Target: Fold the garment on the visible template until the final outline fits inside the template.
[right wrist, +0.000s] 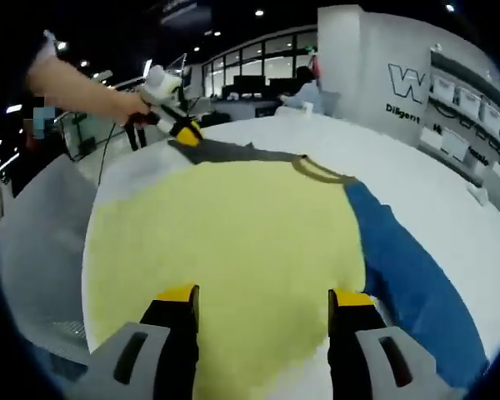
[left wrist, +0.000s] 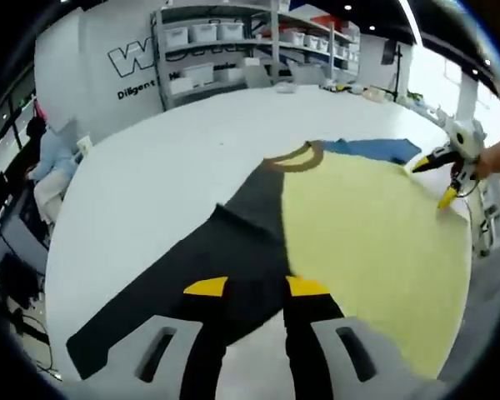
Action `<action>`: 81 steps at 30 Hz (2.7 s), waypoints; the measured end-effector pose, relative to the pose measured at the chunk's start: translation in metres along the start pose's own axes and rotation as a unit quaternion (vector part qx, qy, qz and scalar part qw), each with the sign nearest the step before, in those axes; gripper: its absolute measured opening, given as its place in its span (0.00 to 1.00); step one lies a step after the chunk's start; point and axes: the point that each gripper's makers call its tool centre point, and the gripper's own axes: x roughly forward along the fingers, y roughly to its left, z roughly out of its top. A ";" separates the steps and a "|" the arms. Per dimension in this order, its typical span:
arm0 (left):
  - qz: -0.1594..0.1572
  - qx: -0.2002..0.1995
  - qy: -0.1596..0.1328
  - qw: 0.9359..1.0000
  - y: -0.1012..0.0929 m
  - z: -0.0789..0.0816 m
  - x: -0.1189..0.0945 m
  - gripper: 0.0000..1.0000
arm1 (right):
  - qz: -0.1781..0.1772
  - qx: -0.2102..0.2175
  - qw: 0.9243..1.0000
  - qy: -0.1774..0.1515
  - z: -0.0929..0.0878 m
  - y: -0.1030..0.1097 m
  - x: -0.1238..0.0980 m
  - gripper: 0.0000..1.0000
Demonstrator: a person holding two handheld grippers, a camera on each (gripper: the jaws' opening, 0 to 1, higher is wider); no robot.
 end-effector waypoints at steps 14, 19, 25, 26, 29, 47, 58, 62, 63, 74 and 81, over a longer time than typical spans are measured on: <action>-0.112 0.018 0.023 0.993 -0.137 -0.045 0.010 0.33 | -0.189 0.162 0.967 0.049 -0.064 -0.165 -0.036 0.52; -0.118 0.029 0.049 0.991 -0.148 -0.069 0.005 0.36 | -0.193 0.128 0.971 0.054 -0.065 -0.176 -0.034 0.56; -0.103 0.069 0.062 0.990 -0.144 -0.086 -0.001 0.41 | -0.192 0.125 0.972 0.045 -0.062 -0.183 -0.036 0.64; -0.100 0.071 0.059 0.991 -0.141 -0.085 0.000 0.40 | -0.193 0.126 0.972 0.044 -0.062 -0.184 -0.036 0.65; -0.096 0.067 0.055 0.992 -0.140 -0.084 0.001 0.38 | -0.185 0.123 0.974 0.040 -0.059 -0.188 -0.035 0.65; -0.070 0.037 0.058 0.995 -0.130 -0.090 -0.007 0.41 | -0.202 0.145 0.967 0.048 -0.088 -0.206 -0.073 0.64; -0.066 0.018 0.054 0.996 -0.132 -0.088 -0.007 0.45 | -0.237 0.175 0.954 0.053 -0.092 -0.223 -0.088 0.56; -0.064 0.021 0.054 0.996 -0.133 -0.088 -0.007 0.46 | -0.242 0.184 0.953 0.003 -0.068 -0.232 -0.079 0.61; -0.064 0.021 0.054 0.996 -0.134 -0.088 -0.007 0.46 | -0.242 0.169 0.955 0.035 -0.077 -0.229 -0.077 0.61; -0.057 0.014 0.054 0.997 -0.131 -0.088 -0.006 0.43 | -0.294 0.202 0.933 0.046 -0.117 -0.241 -0.125 0.56; -0.052 0.003 0.053 0.997 -0.131 -0.087 -0.005 0.44 | -0.321 0.247 0.913 0.046 -0.143 -0.248 -0.155 0.43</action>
